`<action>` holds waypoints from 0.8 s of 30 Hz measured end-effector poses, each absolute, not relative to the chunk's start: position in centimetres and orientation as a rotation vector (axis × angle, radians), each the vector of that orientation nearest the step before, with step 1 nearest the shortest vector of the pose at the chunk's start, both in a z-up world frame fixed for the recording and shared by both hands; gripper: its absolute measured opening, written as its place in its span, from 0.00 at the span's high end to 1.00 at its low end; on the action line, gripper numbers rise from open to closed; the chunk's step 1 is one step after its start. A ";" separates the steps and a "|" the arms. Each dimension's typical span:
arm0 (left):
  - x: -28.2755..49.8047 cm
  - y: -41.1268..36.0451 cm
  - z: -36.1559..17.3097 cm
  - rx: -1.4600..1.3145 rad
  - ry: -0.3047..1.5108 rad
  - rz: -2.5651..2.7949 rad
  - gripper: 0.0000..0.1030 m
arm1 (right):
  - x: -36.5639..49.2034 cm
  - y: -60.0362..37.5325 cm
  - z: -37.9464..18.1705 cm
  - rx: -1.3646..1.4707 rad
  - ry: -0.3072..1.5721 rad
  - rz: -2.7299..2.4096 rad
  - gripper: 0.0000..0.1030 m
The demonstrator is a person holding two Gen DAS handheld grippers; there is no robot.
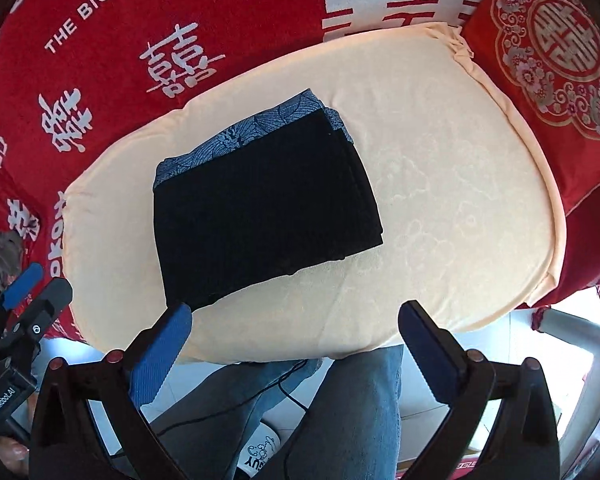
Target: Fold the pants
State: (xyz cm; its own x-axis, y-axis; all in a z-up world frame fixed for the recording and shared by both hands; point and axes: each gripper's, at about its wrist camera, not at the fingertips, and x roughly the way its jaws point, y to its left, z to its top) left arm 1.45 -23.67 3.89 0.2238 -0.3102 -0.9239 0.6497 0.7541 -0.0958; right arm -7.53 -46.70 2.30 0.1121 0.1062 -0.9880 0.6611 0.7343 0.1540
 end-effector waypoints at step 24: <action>-3.3 -23.6 6.1 0.443 1.205 -0.422 0.11 | -8.2 -46.1 7.3 0.474 1.468 -0.353 0.00</action>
